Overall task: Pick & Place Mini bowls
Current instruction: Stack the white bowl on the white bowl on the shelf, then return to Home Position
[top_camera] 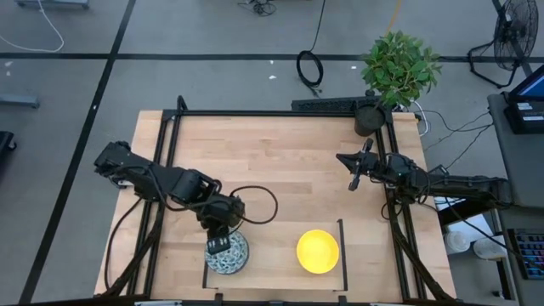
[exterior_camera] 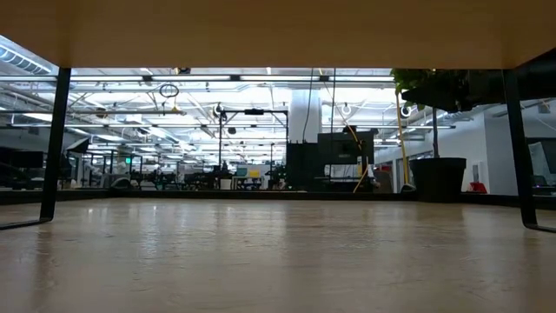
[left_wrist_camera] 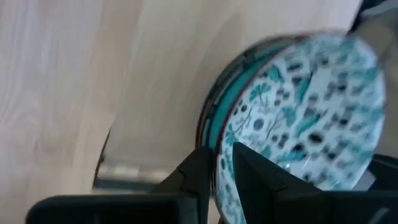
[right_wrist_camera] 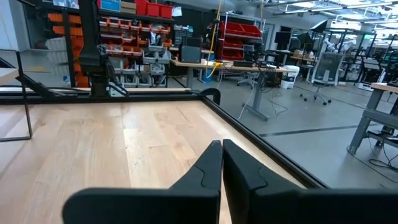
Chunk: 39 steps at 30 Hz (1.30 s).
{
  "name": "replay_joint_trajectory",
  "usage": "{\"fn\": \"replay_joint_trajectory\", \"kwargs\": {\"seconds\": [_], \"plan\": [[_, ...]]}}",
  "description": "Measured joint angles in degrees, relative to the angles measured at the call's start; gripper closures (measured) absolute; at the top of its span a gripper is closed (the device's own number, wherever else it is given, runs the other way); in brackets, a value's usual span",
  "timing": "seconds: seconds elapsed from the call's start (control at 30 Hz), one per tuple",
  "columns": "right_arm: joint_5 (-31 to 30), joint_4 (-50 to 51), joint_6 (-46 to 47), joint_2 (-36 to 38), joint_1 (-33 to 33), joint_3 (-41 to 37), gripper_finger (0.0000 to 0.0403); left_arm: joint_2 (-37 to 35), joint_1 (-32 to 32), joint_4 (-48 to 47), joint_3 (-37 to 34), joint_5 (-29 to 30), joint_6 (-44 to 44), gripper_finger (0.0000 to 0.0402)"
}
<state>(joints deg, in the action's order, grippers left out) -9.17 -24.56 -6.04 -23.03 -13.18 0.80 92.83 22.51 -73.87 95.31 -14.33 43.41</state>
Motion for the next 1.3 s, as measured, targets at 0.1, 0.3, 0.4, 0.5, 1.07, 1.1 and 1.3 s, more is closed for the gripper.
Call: {"fn": "replay_joint_trajectory", "kwargs": {"seconds": [0.1, 0.3, 0.4, 0.5, 1.07, 1.1, 1.3], "plan": [[0.0, 0.0, 0.0, 0.0, 0.0, 0.0, 0.0403, -0.8, -0.3, 2.5, -0.1, -0.2, -1.5, 0.0329], [0.0, -0.3, 0.9, 0.0, 0.0, 0.0, 0.0403, -3.6, -2.4, 7.1, 0.0, 0.2, -6.1, 0.0328], [0.0, -0.4, 0.9, 0.0, 0.0, 0.0, 0.0403, -6.1, -2.8, 8.0, 0.0, 1.3, -7.3, 0.0328], [0.0, -0.3, 0.8, 0.0, 0.0, 0.0, 0.0403, -8.7, -3.8, 8.7, 0.0, 2.9, -7.7, 0.0328], [0.4, -0.4, 1.5, 3.9, 0.1, 0.4, 0.0403, -39.5, 0.9, 17.7, -15.6, 38.5, -30.2, 0.0327], [0.4, -0.2, 1.4, 4.2, 0.1, 0.4, 0.0403, -42.9, 1.2, 21.2, -20.4, 39.1, -31.1, 0.0328], [4.9, 0.1, 1.6, 5.8, 0.1, 0.4, 0.0403, -66.4, 0.6, 46.2, -49.8, 34.3, -38.1, 0.0328]]}}
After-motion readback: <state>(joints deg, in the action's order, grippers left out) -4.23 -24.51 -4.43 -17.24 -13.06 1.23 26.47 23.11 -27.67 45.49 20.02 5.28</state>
